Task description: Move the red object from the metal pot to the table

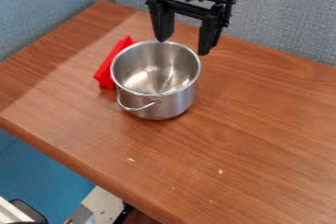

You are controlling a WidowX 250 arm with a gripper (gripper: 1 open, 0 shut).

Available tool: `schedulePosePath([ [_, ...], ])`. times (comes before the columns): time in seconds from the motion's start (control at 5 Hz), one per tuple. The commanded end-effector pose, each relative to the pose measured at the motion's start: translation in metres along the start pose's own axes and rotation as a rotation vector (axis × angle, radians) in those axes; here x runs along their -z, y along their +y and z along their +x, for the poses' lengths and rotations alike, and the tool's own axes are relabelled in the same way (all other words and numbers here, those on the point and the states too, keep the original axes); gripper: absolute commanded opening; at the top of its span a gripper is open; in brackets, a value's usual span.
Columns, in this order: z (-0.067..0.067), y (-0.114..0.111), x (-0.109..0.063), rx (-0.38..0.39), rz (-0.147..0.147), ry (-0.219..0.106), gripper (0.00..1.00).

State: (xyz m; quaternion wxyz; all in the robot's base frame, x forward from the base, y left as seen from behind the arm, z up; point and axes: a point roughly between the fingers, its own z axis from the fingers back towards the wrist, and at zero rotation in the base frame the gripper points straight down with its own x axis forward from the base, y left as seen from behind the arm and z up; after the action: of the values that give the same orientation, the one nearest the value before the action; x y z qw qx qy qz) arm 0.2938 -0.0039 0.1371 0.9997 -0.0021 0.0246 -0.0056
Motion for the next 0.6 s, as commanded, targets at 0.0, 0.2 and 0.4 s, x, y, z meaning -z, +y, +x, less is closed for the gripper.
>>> schedulePosePath([
  [0.0,-0.001,0.0,0.005,-0.002,-0.003,0.017,1.0],
  [0.2,-0.001,0.034,0.006,-0.061,-0.015,0.017,1.0],
  [0.4,0.0,0.074,0.002,-0.137,-0.017,-0.012,1.0],
])
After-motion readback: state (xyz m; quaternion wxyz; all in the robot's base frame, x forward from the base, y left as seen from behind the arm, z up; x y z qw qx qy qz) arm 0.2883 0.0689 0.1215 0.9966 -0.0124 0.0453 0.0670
